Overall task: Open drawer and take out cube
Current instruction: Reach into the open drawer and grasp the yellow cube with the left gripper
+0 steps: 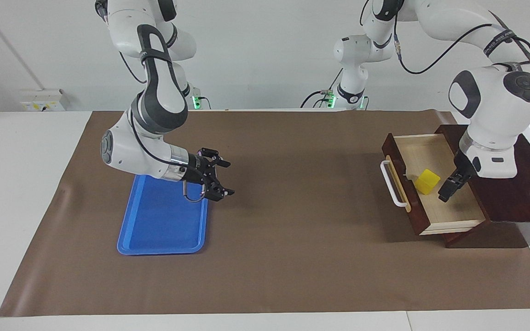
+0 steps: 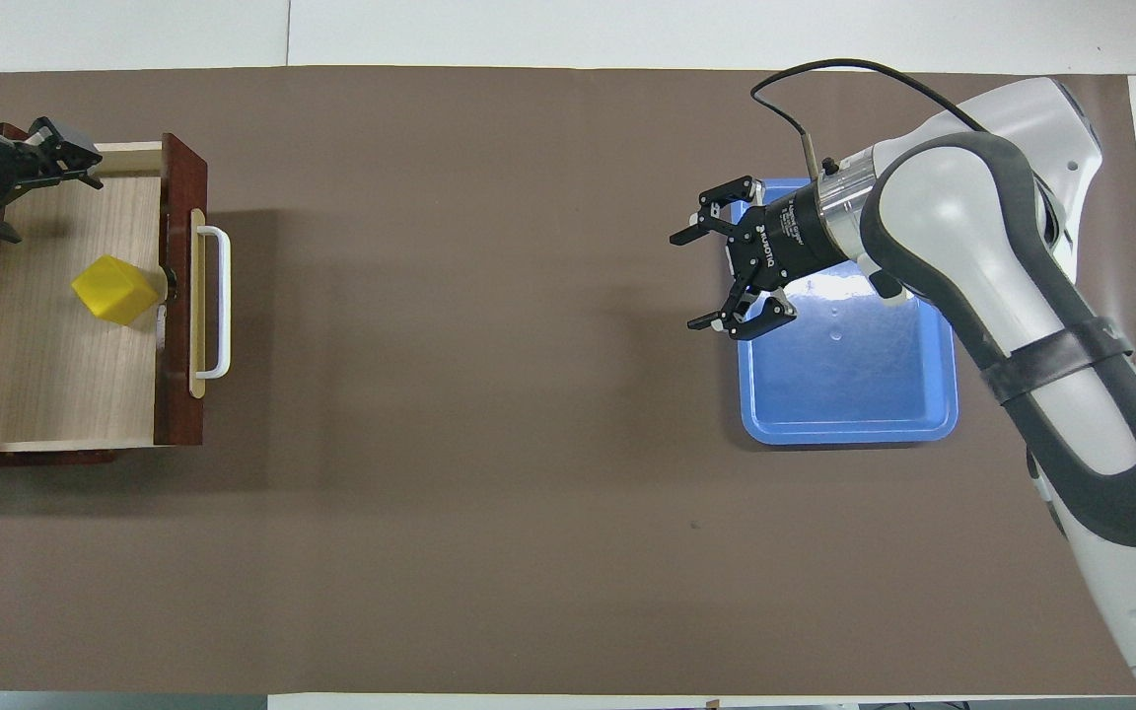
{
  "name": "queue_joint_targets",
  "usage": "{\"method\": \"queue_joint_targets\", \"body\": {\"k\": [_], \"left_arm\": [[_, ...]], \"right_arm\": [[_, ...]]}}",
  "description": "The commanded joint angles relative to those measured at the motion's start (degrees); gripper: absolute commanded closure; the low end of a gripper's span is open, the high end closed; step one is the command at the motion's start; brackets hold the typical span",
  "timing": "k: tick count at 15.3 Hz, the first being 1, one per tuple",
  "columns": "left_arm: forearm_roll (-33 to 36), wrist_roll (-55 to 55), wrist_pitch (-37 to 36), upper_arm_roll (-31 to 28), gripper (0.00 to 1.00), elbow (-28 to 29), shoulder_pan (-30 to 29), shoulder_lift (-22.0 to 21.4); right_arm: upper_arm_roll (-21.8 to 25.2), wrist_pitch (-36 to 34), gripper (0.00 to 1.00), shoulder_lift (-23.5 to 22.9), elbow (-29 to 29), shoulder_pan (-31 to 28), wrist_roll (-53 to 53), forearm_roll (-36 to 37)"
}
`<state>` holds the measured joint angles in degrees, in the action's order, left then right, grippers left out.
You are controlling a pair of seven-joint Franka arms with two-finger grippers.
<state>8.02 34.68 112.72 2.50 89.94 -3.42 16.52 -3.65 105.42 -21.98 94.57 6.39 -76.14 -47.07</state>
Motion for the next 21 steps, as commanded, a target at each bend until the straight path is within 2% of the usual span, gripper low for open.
{"method": "queue_joint_targets", "body": {"k": [1, 3, 6, 9, 10, 11, 12, 13, 14, 18, 21], "left_arm": [[-0.98, 0.04, 7.16, 0.41, 0.0, 11.73, -0.8, -5.62], [-0.98, 0.13, 6.81, 0.41, 0.0, 12.36, -0.54, -6.06], [-0.98, 0.3, 9.96, 0.41, 0.0, 17.27, -0.45, -7.73], [-0.98, 0.57, 11.03, 0.41, 0.0, 18.25, -0.01, -8.08], [-0.98, 0.57, 11.12, 0.49, 0.07, 18.34, -0.01, -8.08], [-0.98, 0.57, 11.12, 0.49, 0.21, 18.43, -0.01, -8.08], [-0.98, 0.48, 10.95, 0.49, 0.46, 18.43, -0.01, -8.08], [-0.98, 0.22, 10.68, 0.49, 0.78, 18.43, -0.01, -8.08], [-0.98, -0.3, 10.51, 0.49, 1.0, 18.52, -0.09, -8.08], [-0.98, -0.22, 7.18, 0.58, 1.0, 15.02, 0.08, -7.03], [-2.9, 0.3, -1.77, 1.02, 1.0, 4.49, 0.17, -3.7]], "right_arm": [[-0.22, -0.22, 0.01, 0.1, 0.62, -0.41, 1.69, 0.23], [-0.22, -0.13, 0.0, 0.1, 0.35, -0.5, 1.78, 0.23], [-0.22, -0.13, 0.0, 0.1, 0.61, -0.5, 3.1, 0.32], [-0.3, 1.35, 0.0, 0.01, 0.88, -0.15, 6.43, 0.93], [-0.31, 2.23, 0.0, -0.08, 0.88, 0.37, 6.62, 0.93], [-0.31, 2.94, 0.0, -0.17, 0.62, 0.99, 6.79, 0.84], [-0.39, 3.47, 0.01, -0.34, -0.08, 1.08, 6.71, 0.58], [-0.48, 3.65, 0.01, -0.86, -1.05, 1.25, 6.36, -0.12], [-0.48, 3.91, 0.01, -2.0, -3.32, 2.39, 5.4, -0.56], [-0.48, 10.48, 0.02, -4.03, -6.94, 5.29, -3.39, -4.77], [-0.48, 14.45, 0.02, -5.87, -7.12, 7.31, -4.72, -8.2]]}}
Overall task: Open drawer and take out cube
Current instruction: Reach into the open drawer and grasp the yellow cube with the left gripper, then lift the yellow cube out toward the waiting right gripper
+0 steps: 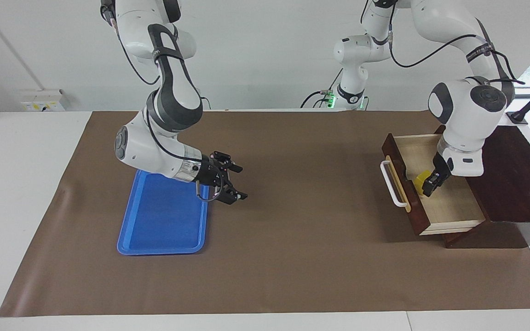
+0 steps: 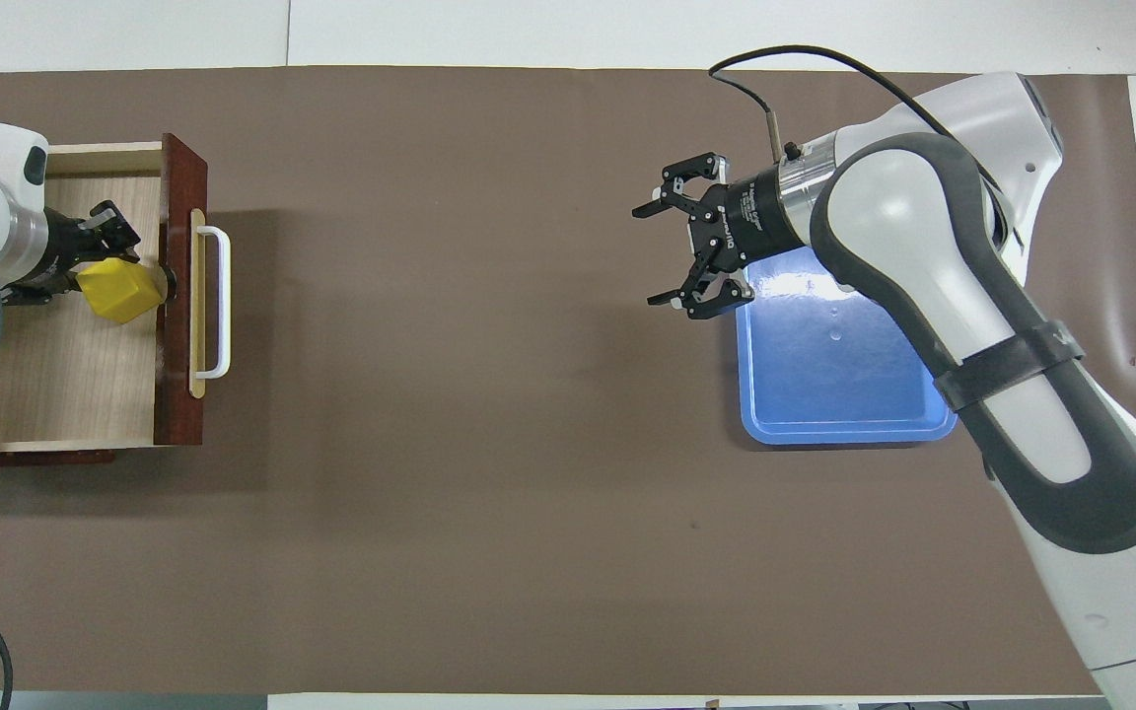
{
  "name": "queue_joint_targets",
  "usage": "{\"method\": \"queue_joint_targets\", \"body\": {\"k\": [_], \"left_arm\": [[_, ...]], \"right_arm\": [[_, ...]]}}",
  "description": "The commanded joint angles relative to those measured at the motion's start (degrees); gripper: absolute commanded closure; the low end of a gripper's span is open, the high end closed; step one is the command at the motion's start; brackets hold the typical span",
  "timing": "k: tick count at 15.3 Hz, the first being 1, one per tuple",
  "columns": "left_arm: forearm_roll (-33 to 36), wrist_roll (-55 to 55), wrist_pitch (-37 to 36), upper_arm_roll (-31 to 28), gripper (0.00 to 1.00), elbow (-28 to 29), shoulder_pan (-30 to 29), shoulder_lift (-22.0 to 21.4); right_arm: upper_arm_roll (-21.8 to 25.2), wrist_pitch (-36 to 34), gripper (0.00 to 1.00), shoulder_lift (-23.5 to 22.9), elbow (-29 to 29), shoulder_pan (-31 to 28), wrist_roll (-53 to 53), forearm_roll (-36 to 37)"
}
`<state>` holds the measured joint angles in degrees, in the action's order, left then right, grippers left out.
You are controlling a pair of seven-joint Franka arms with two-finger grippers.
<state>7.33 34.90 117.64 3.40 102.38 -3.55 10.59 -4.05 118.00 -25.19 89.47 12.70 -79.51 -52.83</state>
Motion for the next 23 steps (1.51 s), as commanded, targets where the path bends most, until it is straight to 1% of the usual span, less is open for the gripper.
{"method": "queue_joint_targets", "body": {"k": [1, 2, 3, 6, 9, 11, 13, 15, 18, 19, 21, 23], "left_arm": [[-3.62, 0.25, -9.07, 0.03, 1.0, -10.68, 0.82, 3.37], [-4.16, 0.69, -12.14, -0.06, 1.0, -14.02, 1.52, 4.6], [-4.17, 2.52, -14.61, -0.06, 1.0, -16.05, 2.05, 5.57], [-4.08, 10.24, -18.93, -0.15, 1.0, -20.02, 5.2, 6.98], [-4.08, 20.53, -20.35, -0.23, 1.0, -22.22, 8.9, 7.77], [-3.99, 26.68, -21.05, -0.24, 1.0, -22.49, 11.44, 7.86], [-3.9, 34.14, -21.14, -0.24, 1.0, -22.49, 13.9, 7.78], [-3.73, 43.79, -20.09, -0.15, 1.0, -22.4, 16.72, 7.78], [-4.16, 52.61, -19.56, -0.06, 1.0, -22.22, 18.92, 7.78], [-4.08, 57.16, -17.64, -0.06, 1.0, -21.7, 19.45, 7.6], [-3.99, 64.38, -13.86, -0.06, 1.0, -18.55, 21.29, 6.81], [-4.08, 70.01, -12.97, 0.03, 1.0, -17.57, 22.26, 6.37]], "right_arm": [[-0.08, 2.67, 0.03, -3.11, -2.11, 1.27, -1.52, -3.33], [-0.17, 3.46, 0.03, -3.64, -2.11, 1.36, -2.05, -4.82], [-0.17, 3.73, 0.03, -4.16, -2.11, 1.36, -2.05, -6.31], [-0.17, 3.12, 0.03, -4.43, -2.2, 2.41, -1.79, -5.62], [-0.08, 1.28, 0.03, -4.34, -2.2, 2.33, 0.05, -5.18], [-0.17, 0.75, 0.03, -4.61, -2.28, 2.33, 1.54, -5.18], [-0.08, -1.27, 0.03, -4.96, -2.46, 2.41, 3.74, -4.4], [-0.17, -3.02, 0.03, -4.96, -3.07, 2.41, 4.63, -4.39], [-0.26, -2.34, 0.03, -4.96, -2.99, 2.85, 4.71, -4.57], [-0.17, -1.98, 0.03, -4.96, -2.99, 3.99, 4.63, -4.83], [-0.17, -1.19, 0.03, -4.96, -2.99, 4.44, 4.63, -5.01], [-0.26, -1.28, 0.03, -4.96, -2.99, 4.44, 4.63, -5.09]]}}
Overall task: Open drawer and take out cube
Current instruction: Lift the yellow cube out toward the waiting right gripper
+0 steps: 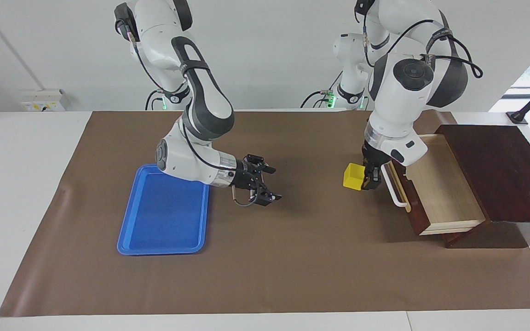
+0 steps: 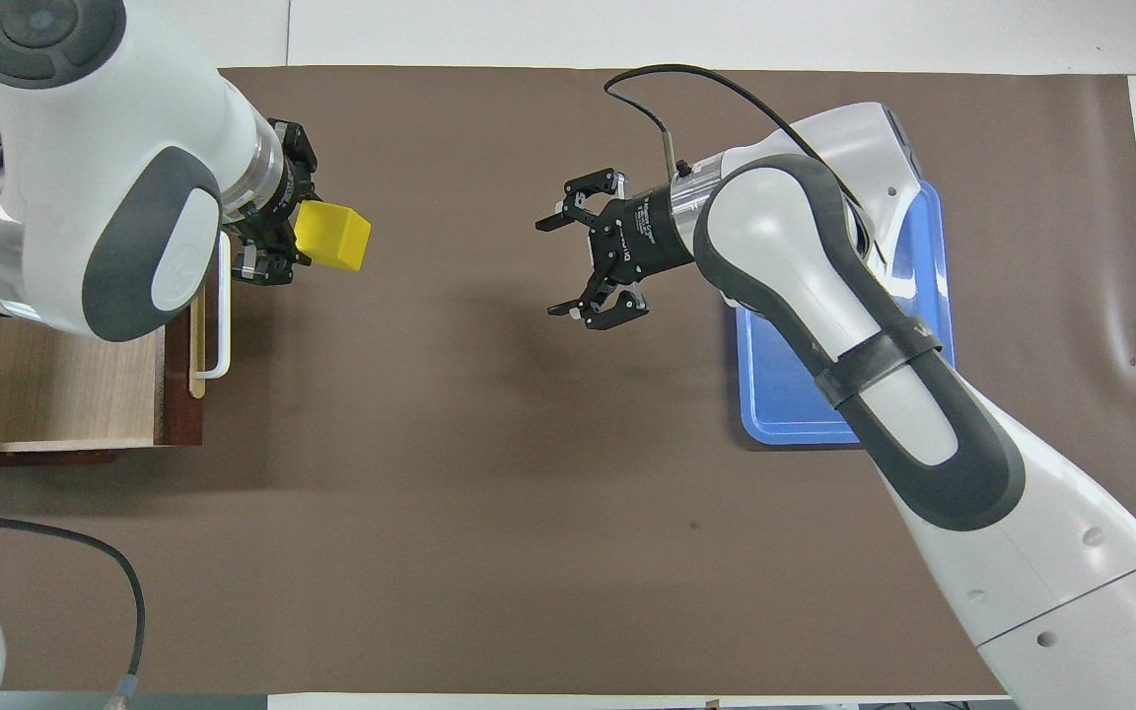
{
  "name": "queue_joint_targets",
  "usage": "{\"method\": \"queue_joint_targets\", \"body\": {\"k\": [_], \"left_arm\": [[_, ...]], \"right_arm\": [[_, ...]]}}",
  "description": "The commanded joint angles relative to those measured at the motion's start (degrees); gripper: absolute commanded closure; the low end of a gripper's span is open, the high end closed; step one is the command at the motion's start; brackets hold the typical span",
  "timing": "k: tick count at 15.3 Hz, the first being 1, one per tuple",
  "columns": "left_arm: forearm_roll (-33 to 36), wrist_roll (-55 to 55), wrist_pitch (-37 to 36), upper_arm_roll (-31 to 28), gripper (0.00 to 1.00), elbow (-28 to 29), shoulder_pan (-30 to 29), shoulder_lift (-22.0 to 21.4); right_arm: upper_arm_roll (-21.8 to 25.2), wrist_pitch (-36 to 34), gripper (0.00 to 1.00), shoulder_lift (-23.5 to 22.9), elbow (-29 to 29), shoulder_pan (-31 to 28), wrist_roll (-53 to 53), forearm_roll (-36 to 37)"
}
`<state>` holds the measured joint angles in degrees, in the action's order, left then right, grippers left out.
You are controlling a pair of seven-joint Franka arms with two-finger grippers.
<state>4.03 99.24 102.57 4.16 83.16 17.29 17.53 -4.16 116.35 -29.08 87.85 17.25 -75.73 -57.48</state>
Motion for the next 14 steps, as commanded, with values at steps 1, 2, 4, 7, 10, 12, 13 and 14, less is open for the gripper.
{"method": "queue_joint_targets", "body": {"k": [1, 2, 4, 7, 10, 12, 13, 14], "left_arm": [[-0.77, 8.75, 2.72, -0.73, 1.0, 2.09, 2.12, -0.66], [-0.77, 11.13, 2.98, -0.64, 1.0, 2.18, 2.3, -0.66], [-0.77, 14.48, 4.21, -0.73, 1.0, 3.84, 3.52, -0.92], [-0.77, 18.61, 5.79, -0.82, 1.0, 5.52, 4.85, -0.49], [-0.34, 21.78, 5.98, -0.99, 1.0, 3.77, 8.17, 3.1], [0.1, 21.96, 5.97, -1.08, 1.0, 2.8, 8.98, 4.44], [0.28, 21.88, 5.54, -1.08, 1.0, 2.62, 9.07, 4.53], [0.28, 21.96, 5.36, -1.08, 1.0, 2.62, 9.42, 4.53]], "right_arm": [[-0.15, 0.36, 0.03, -0.98, -1.36, -0.19, 0.76, -0.62], [-0.15, 0.36, 0.03, -0.98, -1.36, -0.19, 0.67, -0.53], [-0.15, 0.19, 0.03, -0.98, -1.36, -0.46, 0.67, -0.62], [-0.15, -0.16, 0.03, -0.98, -1.36, -0.63, 0.67, -0.62], [-0.15, -0.07, 0.03, -0.98, -1.36, -0.28, 0.67, -0.71], [-0.15, 0.01, 0.03, -0.98, -1.36, -0.11, 0.58, -0.79], [-0.15, 0.36, 0.03, -0.98, -1.36, 0.33, 0.41, -0.79], [-0.15, 0.71, 0.03, -0.98, -1.28, 1.03, 0.14, -0.79]]}}
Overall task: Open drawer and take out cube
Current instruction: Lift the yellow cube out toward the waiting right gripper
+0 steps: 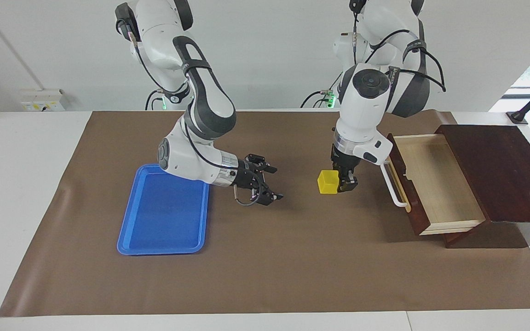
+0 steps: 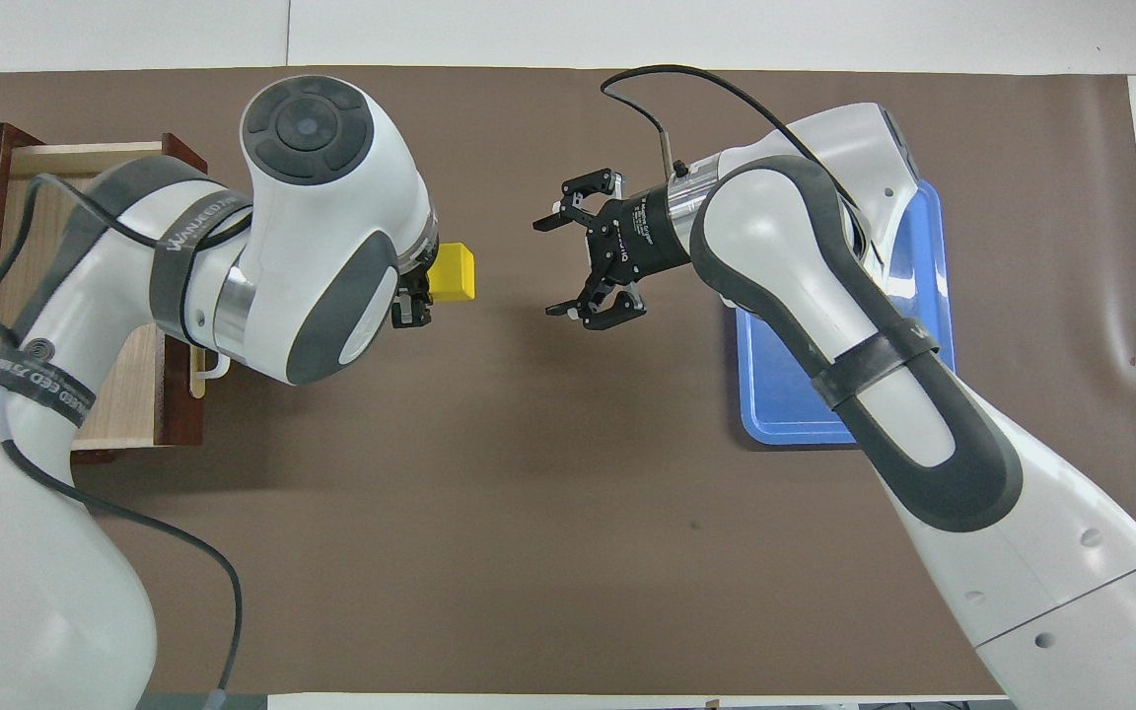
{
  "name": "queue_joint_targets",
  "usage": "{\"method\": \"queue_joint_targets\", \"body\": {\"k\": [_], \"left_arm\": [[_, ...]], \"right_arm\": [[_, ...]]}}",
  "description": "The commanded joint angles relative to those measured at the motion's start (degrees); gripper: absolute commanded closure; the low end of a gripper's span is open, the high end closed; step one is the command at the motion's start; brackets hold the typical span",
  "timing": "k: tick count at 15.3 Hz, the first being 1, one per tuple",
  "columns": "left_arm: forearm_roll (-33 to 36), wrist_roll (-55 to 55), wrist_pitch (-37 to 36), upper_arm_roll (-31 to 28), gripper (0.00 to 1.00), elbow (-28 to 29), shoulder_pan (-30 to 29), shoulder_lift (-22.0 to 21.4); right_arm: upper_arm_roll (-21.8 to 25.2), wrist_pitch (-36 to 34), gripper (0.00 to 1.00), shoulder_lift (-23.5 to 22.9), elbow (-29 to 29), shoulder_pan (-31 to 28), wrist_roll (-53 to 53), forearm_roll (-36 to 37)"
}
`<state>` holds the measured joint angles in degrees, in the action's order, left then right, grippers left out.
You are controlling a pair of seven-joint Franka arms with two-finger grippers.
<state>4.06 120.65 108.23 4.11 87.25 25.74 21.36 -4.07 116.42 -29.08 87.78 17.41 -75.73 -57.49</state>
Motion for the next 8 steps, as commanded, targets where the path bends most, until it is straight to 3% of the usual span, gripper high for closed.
{"method": "queue_joint_targets", "body": {"k": [1, 8], "left_arm": [[0.25, 0.55, -0.3, -1.03, 1.0, -1.47, 1.32, 0.7], [0.25, 1.42, -0.48, -1.03, 1.0, -1.47, 1.85, 0.7]], "right_arm": [[-0.24, 1.44, 0.03, -0.98, -1.12, 1.4, -0.21, -0.78], [-0.24, 3.02, 0.04, -1.06, -1.12, 1.4, -0.65, -0.87]]}}
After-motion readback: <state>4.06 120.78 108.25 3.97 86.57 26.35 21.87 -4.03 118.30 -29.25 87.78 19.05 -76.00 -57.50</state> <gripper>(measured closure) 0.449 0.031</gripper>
